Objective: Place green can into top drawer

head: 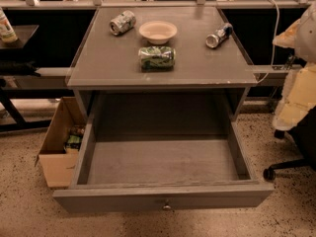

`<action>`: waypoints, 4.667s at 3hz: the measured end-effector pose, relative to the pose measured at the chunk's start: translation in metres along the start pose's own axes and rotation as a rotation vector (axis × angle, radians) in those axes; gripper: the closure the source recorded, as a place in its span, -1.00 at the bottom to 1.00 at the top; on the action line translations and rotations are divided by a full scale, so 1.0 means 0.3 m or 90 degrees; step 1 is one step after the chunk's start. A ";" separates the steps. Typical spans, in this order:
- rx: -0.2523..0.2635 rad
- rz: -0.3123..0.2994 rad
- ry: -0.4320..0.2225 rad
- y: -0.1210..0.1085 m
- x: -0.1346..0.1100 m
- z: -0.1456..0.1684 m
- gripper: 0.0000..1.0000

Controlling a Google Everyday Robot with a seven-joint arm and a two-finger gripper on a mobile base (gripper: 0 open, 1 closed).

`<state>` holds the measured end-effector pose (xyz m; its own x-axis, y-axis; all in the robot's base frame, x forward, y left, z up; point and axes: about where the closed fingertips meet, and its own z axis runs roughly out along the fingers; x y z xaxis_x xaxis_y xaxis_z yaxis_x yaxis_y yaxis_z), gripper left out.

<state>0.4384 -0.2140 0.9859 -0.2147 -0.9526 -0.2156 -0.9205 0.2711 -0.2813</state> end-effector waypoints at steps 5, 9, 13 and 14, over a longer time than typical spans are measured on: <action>-0.013 -0.030 -0.203 -0.352 -0.345 0.290 -1.00; -0.077 -0.065 -0.269 -0.505 -0.570 0.605 -1.00; -0.088 -0.037 -0.283 -0.601 -0.687 0.845 -0.64; -0.097 -0.034 -0.285 -0.607 -0.699 0.897 -0.22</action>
Offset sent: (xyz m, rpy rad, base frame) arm 0.0302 0.0018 -0.0076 0.1125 -0.0024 -0.0046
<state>0.7390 -0.0266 0.8308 -0.0357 -0.8025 -0.5955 -0.9711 0.1687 -0.1691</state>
